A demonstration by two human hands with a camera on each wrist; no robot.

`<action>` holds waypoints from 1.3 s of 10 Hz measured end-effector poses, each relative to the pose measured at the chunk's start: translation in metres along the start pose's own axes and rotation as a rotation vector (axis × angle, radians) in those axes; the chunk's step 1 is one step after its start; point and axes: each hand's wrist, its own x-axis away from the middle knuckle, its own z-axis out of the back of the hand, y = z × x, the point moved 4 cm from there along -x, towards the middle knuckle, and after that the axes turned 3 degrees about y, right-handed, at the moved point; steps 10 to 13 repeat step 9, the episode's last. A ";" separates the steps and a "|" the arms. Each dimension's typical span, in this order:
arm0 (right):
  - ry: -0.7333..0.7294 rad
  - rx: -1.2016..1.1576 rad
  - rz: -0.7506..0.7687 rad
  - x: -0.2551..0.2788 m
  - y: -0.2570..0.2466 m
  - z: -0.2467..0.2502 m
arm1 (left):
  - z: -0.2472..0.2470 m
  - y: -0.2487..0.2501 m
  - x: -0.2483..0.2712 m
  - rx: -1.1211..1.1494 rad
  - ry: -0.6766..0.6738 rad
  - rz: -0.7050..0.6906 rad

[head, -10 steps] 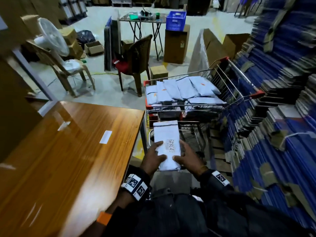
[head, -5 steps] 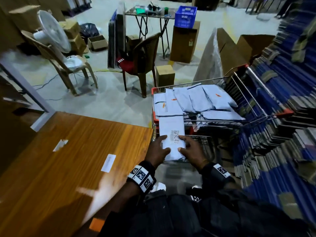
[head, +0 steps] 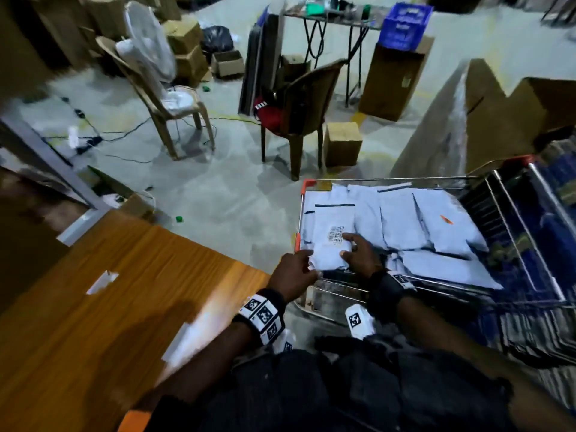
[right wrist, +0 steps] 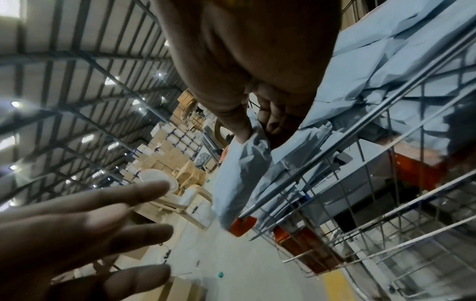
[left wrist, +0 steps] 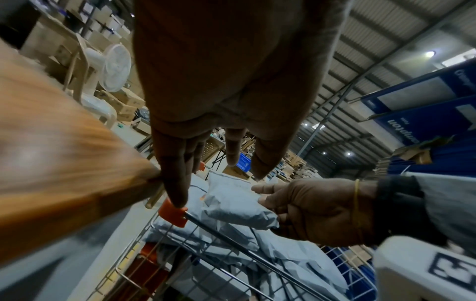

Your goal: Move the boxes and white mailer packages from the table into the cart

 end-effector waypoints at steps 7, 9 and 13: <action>-0.335 0.553 -0.002 -0.104 0.013 -0.036 | -0.030 -0.024 -0.043 -0.237 -0.055 0.221; -0.298 0.521 0.082 -0.095 0.011 -0.031 | -0.054 -0.004 -0.072 -0.322 -0.121 0.153; -0.298 0.521 0.082 -0.095 0.011 -0.031 | -0.054 -0.004 -0.072 -0.322 -0.121 0.153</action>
